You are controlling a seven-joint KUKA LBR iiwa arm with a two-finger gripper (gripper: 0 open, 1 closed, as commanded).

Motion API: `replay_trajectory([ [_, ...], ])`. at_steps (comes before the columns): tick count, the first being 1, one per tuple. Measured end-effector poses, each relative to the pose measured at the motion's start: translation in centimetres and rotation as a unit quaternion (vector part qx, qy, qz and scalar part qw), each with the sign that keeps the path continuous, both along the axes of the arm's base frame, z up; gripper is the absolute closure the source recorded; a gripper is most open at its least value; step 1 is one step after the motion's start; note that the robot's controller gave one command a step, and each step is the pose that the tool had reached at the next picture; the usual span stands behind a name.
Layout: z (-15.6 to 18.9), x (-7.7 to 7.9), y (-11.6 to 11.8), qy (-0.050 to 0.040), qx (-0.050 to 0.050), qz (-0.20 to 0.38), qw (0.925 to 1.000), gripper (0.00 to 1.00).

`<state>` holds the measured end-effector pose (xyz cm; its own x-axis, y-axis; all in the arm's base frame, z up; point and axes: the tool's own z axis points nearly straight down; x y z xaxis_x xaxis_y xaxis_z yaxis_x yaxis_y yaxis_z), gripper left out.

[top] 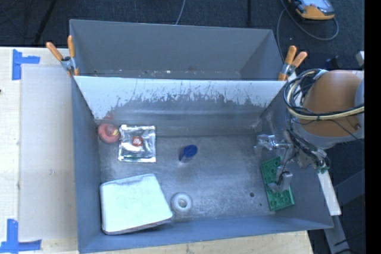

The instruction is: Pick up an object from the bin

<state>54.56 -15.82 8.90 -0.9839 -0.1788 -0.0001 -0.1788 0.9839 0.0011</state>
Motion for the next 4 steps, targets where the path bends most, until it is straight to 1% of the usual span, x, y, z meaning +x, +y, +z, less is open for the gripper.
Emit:
replay_trajectory([
  [1,-1.9,-0.3,0.7,0.0018,0.007,0.130,0.9915,0.00],
  [2,-1.2,0.8,1.2,-0.0073,0.008,0.240,0.9708,0.00],
  [3,0.2,0.7,0.5,-0.0020,0.004,0.216,0.9764,0.00],
  [4,-0.4,0.8,1.7,-0.0045,0.013,0.338,0.9411,0.00],
])
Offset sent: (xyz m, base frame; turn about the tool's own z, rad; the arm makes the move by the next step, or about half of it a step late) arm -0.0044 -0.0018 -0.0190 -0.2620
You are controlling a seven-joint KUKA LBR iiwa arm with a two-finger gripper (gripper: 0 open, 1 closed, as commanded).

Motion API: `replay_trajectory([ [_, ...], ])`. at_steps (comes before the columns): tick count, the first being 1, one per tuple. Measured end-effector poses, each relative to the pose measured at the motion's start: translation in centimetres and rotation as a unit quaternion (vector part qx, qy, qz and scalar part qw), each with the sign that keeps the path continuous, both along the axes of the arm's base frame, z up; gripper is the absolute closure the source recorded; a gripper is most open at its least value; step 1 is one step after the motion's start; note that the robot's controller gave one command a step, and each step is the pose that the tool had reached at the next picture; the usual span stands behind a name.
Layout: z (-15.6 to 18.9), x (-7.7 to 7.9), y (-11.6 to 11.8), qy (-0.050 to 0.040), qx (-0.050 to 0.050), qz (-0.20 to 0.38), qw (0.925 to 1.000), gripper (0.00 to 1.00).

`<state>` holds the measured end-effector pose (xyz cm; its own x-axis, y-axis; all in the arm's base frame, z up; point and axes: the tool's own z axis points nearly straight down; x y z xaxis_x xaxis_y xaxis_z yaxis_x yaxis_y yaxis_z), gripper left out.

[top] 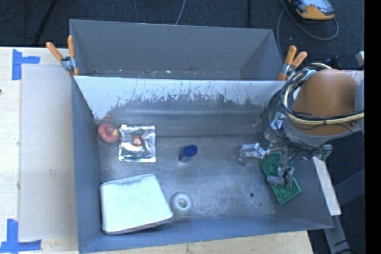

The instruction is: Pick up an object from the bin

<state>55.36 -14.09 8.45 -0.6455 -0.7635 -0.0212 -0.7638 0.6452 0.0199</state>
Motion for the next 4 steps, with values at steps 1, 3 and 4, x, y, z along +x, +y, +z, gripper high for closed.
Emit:
replay_trajectory([
  [1,1.1,-0.8,-0.8,0.0006,-0.005,0.085,0.9964,0.00],
  [3,5.7,3.8,-1.5,-0.0011,-0.014,-0.053,0.9985,0.00],
  [4,-1.8,2.5,1.4,0.0012,-0.013,-0.011,0.9999,0.00],
])
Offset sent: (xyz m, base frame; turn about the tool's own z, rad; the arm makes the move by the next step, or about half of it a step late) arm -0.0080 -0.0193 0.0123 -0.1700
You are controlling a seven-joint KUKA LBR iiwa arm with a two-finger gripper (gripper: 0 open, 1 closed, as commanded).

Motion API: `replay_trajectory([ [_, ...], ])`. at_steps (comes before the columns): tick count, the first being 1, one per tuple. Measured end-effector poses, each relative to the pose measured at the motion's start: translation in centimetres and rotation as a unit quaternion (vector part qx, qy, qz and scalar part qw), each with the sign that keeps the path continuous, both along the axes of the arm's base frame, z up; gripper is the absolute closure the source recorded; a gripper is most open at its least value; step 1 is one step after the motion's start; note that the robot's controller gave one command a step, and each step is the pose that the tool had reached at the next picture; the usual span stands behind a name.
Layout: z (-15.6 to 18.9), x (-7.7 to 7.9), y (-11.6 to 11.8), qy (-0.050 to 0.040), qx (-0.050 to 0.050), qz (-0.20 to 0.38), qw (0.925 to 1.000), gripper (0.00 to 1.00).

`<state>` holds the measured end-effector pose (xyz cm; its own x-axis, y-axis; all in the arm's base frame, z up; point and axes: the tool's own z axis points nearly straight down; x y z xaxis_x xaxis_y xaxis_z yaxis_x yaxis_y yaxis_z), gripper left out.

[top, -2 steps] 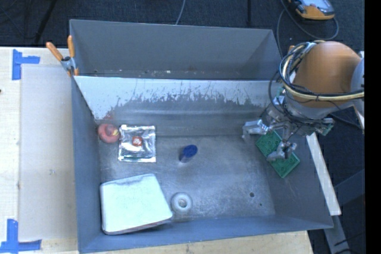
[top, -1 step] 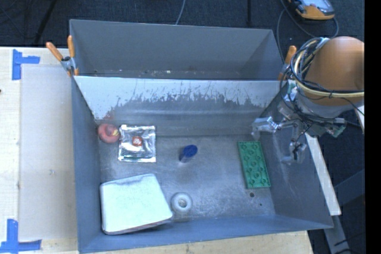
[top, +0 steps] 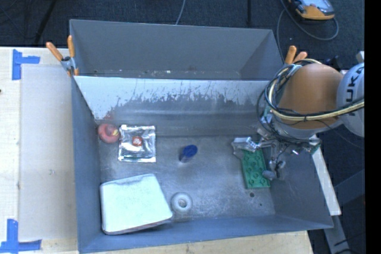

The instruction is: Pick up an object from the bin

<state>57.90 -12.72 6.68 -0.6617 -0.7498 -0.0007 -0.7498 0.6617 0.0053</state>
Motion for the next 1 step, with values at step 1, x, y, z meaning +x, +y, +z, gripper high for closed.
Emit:
replay_trajectory([
  [1,0.64,0.26,-0.17,-0.0019,-0.001,-0.002,1.0000,1.00],
])
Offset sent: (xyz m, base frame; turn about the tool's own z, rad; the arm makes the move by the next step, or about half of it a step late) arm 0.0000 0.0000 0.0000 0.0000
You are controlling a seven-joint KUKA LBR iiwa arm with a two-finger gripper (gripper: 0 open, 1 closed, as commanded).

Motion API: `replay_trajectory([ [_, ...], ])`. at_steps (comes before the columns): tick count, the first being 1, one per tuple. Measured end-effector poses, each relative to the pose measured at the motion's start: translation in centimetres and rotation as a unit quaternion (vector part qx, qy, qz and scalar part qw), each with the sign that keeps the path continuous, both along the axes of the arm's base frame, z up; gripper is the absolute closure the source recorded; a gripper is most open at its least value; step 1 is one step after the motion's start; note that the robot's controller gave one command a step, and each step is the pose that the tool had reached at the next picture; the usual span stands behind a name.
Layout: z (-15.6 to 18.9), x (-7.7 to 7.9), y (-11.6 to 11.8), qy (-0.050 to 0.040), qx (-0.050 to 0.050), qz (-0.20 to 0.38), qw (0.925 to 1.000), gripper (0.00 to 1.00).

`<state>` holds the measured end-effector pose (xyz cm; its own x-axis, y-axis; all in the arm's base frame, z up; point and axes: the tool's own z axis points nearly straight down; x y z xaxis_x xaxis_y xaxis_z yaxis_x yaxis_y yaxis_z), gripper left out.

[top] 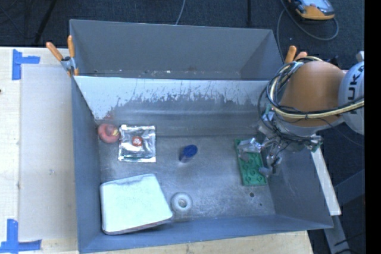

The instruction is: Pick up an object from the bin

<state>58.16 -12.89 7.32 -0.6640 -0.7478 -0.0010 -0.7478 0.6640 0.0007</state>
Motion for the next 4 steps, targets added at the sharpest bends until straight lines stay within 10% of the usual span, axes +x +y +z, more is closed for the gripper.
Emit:
replay_trajectory([
  [1,14.5,-0.2,-1.4,-0.0040,-0.001,0.030,0.9995,1.00],
  [2,14.0,-0.3,-1.4,-0.0005,0.000,0.029,0.9996,0.00],
  [3,2.4,-1.1,-1.2,0.0035,0.001,-0.075,0.9971,0.00],
  [4,-0.3,-1.0,0.1,0.0002,0.000,-0.015,0.9999,0.00],
])
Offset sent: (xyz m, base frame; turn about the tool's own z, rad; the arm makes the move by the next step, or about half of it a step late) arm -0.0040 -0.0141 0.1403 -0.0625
